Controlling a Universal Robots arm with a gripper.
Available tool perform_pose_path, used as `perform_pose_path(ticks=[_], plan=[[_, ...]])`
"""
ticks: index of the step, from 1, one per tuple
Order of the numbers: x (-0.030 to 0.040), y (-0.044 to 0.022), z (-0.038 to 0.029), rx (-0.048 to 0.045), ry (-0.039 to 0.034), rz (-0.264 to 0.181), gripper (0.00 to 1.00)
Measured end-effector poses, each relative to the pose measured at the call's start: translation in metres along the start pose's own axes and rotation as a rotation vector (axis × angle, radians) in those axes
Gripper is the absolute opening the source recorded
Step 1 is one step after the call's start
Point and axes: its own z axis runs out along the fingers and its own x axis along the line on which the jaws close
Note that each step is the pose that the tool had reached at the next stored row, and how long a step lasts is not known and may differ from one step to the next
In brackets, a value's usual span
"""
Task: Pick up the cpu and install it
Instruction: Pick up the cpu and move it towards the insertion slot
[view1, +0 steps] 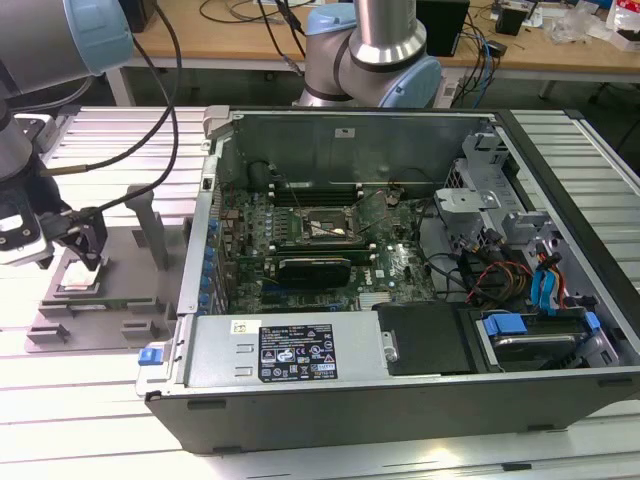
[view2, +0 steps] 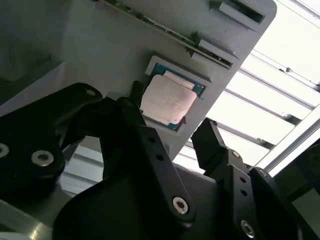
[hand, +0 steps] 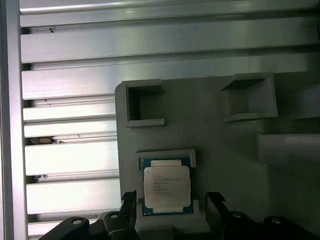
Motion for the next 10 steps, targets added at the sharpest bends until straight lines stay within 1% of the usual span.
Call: perform_pose_path(ticks=[2,3,5,8,10], plan=[[0.0,-0.0003,0.0057,0.0002,0.0002,-0.002,0.66],[0.0001,0.0003,0.0096,0.0002,0.0005,-0.008,0.66],[0.0001,0.0013,0.0123,0.0003,0.0008,-0.015,0.66],[0.0002,0.0038,0.0203,0.0002,0.0021,-0.045,0.66],[0.0003,0.0043,0.0214,0.0004,0.0027,-0.053,0.66]])
